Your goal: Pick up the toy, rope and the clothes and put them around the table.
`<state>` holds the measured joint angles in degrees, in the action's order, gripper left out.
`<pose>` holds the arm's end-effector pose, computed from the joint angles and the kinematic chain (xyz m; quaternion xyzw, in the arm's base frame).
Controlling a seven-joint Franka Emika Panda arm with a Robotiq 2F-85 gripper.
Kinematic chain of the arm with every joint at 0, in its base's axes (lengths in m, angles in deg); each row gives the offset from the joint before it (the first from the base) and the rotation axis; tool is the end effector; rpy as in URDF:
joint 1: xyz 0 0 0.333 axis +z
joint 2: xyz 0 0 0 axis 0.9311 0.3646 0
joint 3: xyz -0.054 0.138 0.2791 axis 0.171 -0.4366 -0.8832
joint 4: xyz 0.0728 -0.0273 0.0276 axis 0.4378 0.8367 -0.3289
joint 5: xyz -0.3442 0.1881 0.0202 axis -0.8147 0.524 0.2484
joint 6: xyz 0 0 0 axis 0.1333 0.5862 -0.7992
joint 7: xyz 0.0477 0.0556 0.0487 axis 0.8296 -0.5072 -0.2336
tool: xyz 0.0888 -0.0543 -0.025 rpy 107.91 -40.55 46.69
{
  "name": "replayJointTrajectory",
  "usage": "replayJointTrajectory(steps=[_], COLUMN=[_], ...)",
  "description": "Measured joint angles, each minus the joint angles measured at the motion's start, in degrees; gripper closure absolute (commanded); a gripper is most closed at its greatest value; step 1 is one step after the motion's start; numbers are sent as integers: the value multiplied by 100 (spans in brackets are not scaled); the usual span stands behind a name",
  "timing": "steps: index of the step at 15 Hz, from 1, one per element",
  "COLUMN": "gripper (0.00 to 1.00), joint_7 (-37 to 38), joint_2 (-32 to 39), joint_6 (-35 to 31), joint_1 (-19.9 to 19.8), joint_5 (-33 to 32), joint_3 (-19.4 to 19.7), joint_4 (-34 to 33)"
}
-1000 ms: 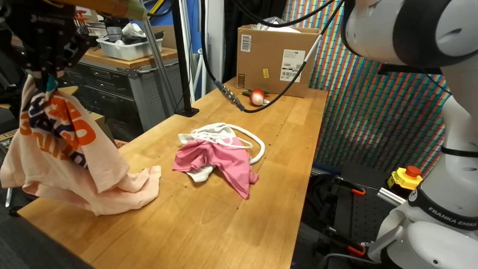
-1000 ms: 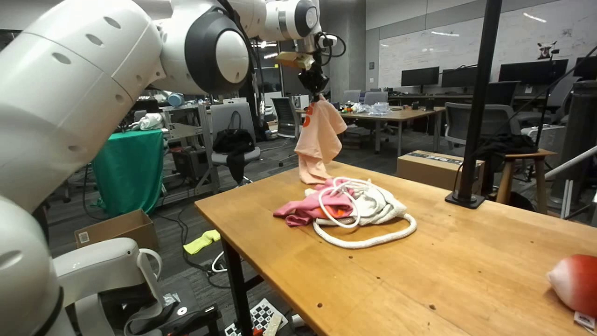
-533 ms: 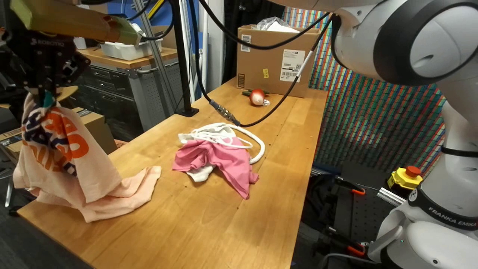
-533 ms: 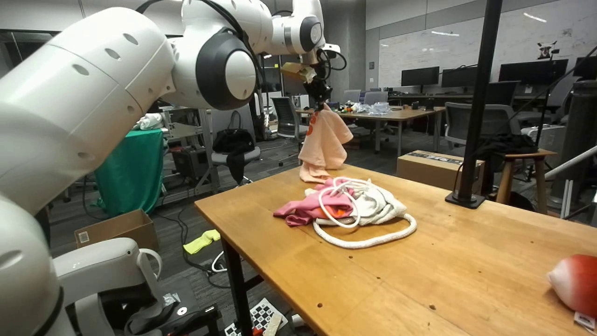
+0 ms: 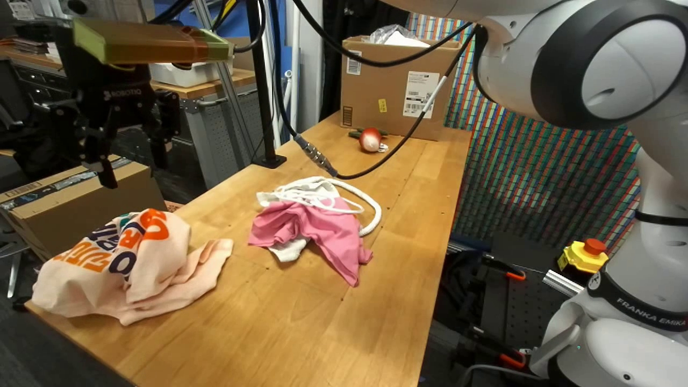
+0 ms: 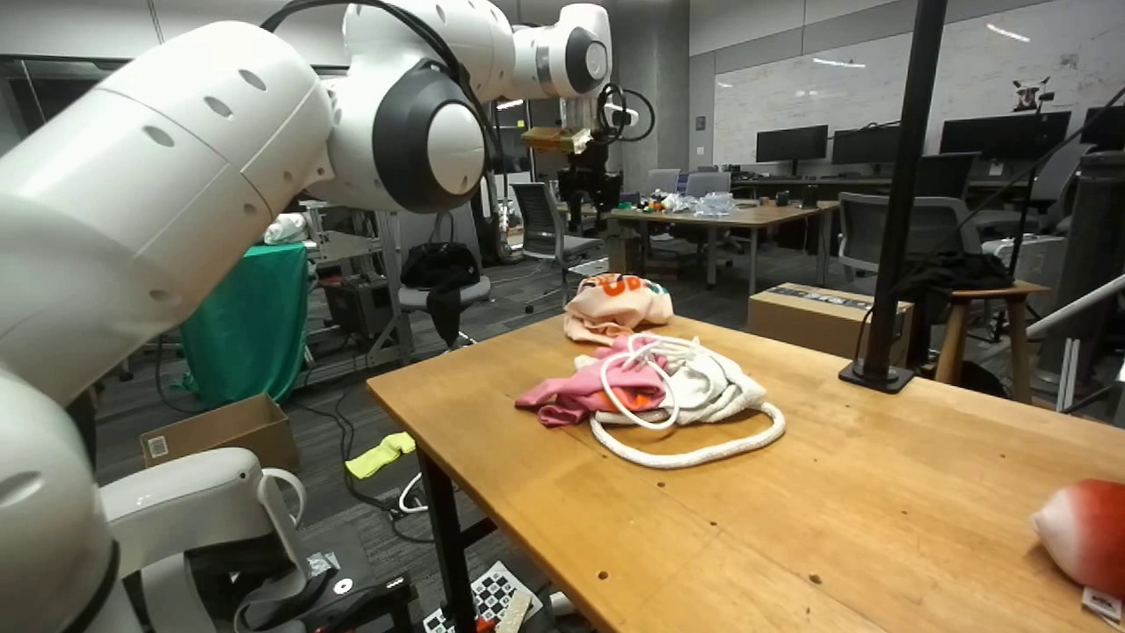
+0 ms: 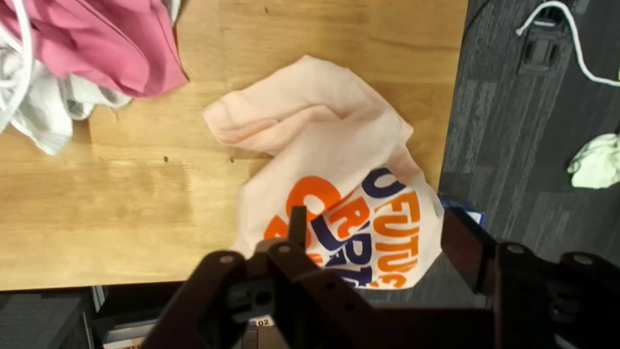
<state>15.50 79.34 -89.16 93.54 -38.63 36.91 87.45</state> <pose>0.6804 0.3635 0.4874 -0.9966 -0.0568 -0.0361 0.0475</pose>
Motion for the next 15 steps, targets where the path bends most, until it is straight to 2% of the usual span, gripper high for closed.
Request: replayJointTrajectory(steps=[7, 15], gripper=[0, 0], joint_7=[-475, -732], joint_2=[4, 37], joint_6=[934, 613], joint_1=[-290, -823], joint_5=[-23, -9], joint_3=[8, 22], joint_4=[110, 1061])
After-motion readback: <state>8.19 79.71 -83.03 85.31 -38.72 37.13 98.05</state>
